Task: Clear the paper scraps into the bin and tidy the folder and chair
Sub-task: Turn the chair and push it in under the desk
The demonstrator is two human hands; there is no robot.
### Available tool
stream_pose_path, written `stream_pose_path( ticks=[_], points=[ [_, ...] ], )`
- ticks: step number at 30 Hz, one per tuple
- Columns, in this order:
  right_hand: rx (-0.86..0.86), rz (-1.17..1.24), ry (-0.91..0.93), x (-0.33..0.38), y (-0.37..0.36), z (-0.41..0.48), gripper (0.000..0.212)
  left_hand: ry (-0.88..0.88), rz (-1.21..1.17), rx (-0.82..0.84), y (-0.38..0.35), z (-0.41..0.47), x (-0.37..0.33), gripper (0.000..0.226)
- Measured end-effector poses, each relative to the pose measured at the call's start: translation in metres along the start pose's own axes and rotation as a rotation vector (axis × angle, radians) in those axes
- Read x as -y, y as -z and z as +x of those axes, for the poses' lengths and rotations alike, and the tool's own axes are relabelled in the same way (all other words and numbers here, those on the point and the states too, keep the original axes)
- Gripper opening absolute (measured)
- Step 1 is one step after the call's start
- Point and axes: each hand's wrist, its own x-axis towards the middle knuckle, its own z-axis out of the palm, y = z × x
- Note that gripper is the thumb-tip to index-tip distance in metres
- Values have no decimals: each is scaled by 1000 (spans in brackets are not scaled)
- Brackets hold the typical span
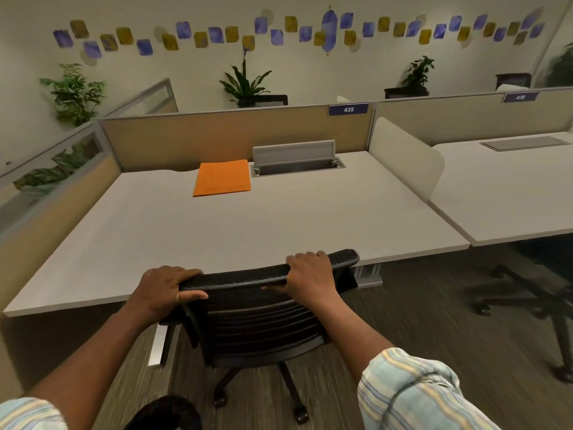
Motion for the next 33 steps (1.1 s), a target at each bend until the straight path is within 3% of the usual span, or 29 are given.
stream_pose_path(
  ticks=[6,13,23,33],
  points=[
    [-27,-20,-2,3,-2,18,79,4,7,14,-7,17,21,104],
    [-81,-49,-20,6,-17,22,60,-38,-6,-47,-21,22,37,96],
    [-80,-60,-23,6,-18,23,73,-29,-9,-38,-23,21,37,100],
    [-61,-61,-26,6,-17,21,68,20,-27,-80,-24,21,34,80]
  ],
)
